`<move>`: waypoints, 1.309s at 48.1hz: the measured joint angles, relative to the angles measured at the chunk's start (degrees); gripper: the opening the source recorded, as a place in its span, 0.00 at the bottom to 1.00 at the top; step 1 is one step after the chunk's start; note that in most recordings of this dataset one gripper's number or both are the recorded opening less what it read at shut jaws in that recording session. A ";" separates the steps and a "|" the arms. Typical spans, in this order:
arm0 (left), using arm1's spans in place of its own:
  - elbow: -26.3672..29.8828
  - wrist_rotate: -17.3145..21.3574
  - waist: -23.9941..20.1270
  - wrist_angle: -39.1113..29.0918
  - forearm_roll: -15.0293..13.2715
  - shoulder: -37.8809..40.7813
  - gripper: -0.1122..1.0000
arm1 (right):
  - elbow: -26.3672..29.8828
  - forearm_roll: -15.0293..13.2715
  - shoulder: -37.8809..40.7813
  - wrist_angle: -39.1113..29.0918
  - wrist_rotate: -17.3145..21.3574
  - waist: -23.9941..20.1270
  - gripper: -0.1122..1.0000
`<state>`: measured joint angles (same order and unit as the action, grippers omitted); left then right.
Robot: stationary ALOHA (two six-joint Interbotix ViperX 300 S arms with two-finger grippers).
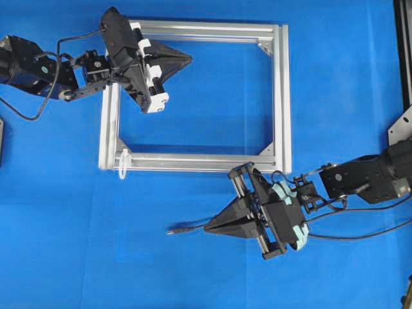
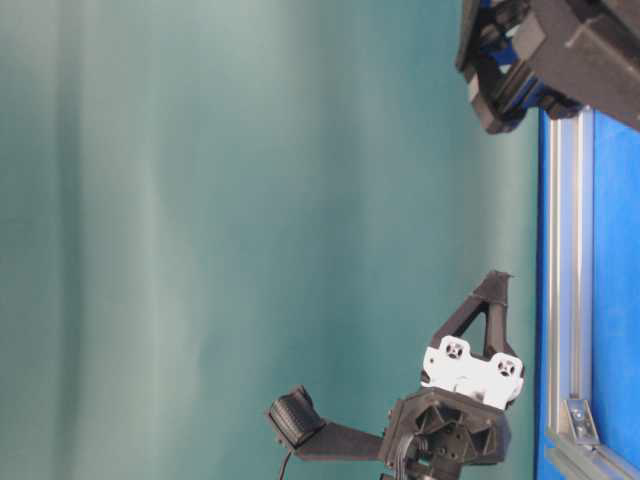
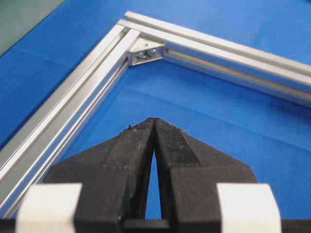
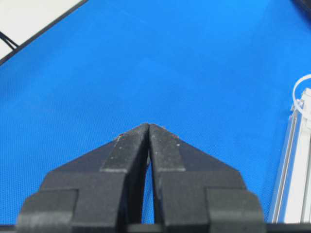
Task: Insert the wire through the string loop located on the left side.
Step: 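Lower the right gripper onto the black USB cable and close it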
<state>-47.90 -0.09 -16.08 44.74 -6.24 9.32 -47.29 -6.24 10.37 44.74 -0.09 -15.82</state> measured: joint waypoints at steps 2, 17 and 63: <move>0.00 0.26 0.00 -0.44 0.18 -0.26 0.10 | 0.00 0.00 -0.09 0.00 0.18 -0.09 0.09; 0.09 0.35 0.09 -2.55 0.79 -1.14 0.10 | 2.20 0.70 -0.88 -7.56 2.64 -0.44 0.05; -0.53 0.09 0.79 -2.55 0.88 -1.14 0.10 | 2.29 8.26 0.62 -8.35 4.75 -0.35 0.88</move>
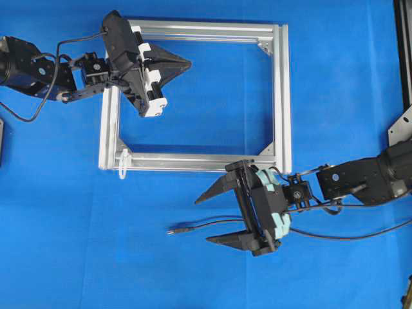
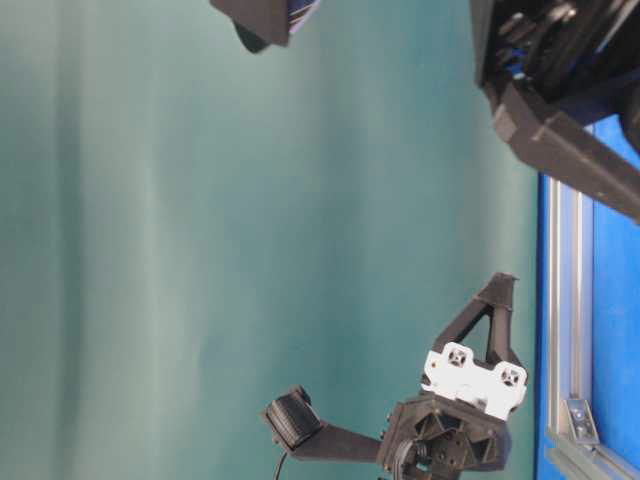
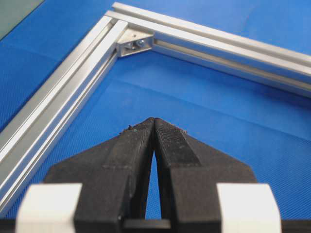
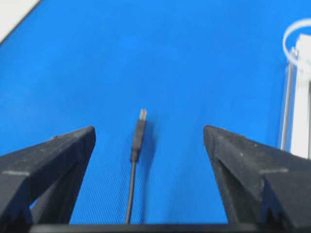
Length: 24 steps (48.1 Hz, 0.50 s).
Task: Insert the wire through the string loop located on the left side.
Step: 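Lower the right gripper onto the black USB cable and close it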
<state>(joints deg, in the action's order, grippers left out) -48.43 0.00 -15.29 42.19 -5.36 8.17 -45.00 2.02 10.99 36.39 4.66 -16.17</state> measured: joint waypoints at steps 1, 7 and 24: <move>0.00 0.00 0.00 0.00 0.00 0.00 0.10 | 0.09 0.44 0.62 0.00 0.00 0.09 0.88; -0.26 0.00 0.00 0.00 0.00 -0.09 0.10 | 1.05 2.99 4.75 0.09 0.00 0.09 0.88; -0.62 0.00 -0.09 0.00 0.00 -0.26 0.10 | 3.69 6.24 10.20 0.09 0.09 0.18 0.87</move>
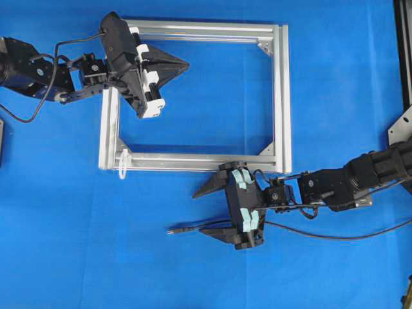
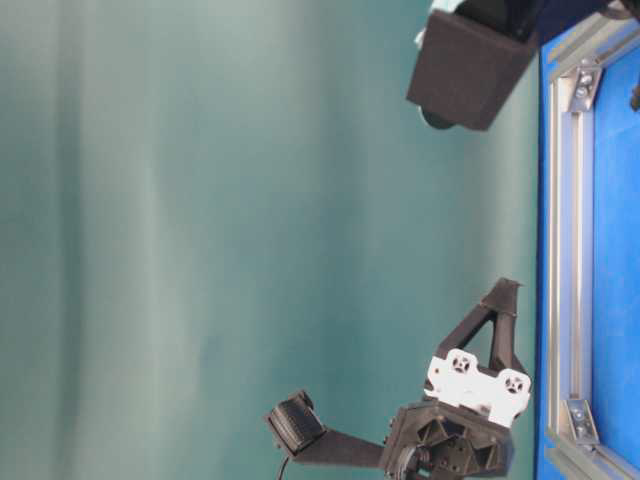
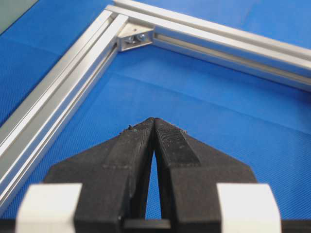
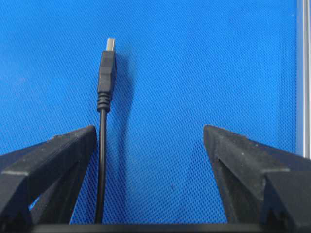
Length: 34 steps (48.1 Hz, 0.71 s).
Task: Insert the wire through the string loop located on the left side.
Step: 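Lower the right gripper onto the black USB cable and close it, then lift the cable plug with the right gripper and move it left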
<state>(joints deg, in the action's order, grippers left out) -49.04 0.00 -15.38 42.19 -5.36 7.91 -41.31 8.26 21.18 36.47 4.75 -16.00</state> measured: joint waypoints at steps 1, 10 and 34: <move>0.00 0.00 0.09 0.00 0.09 0.00 0.10 | 0.00 0.09 0.00 0.00 0.00 0.00 0.86; -0.18 0.00 0.09 0.00 0.09 -0.09 0.10 | 0.00 0.09 0.09 0.00 0.00 0.00 0.80; -0.26 0.00 0.00 0.00 0.09 -0.18 0.10 | 0.00 -0.18 0.00 0.18 -0.26 -0.97 0.06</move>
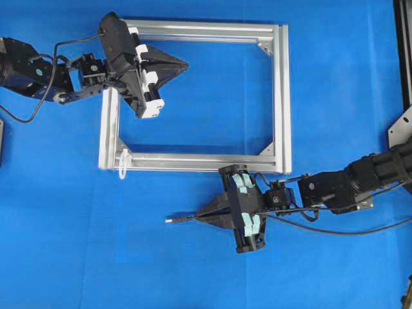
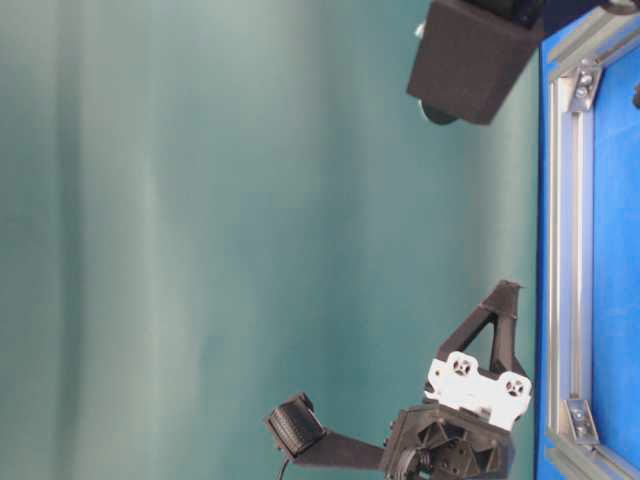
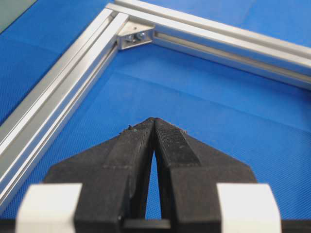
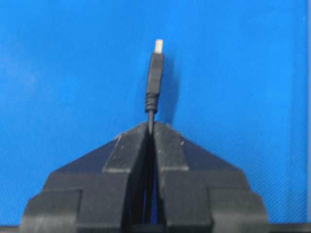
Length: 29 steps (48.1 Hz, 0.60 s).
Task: Insert the wire through the string loop located on the left side.
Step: 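Lift the cable plug with the right gripper and move it left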
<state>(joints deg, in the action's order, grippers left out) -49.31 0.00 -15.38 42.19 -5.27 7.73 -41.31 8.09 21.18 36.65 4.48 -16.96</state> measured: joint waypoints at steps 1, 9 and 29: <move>0.00 0.00 0.09 0.00 0.00 0.00 0.10 | 0.00 0.00 0.00 -0.18 0.00 0.00 0.06; 0.00 0.00 0.09 0.00 0.00 0.00 0.10 | 0.09 -0.09 0.00 -0.18 0.00 0.00 0.06; -0.35 -0.26 0.00 0.00 0.00 0.00 0.10 | 0.09 -0.18 -5.80 -3.78 -0.09 -1.23 0.06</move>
<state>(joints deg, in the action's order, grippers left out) -49.66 -0.26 -15.38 42.19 -5.27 7.73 -41.22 7.91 15.38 32.87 4.39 -18.19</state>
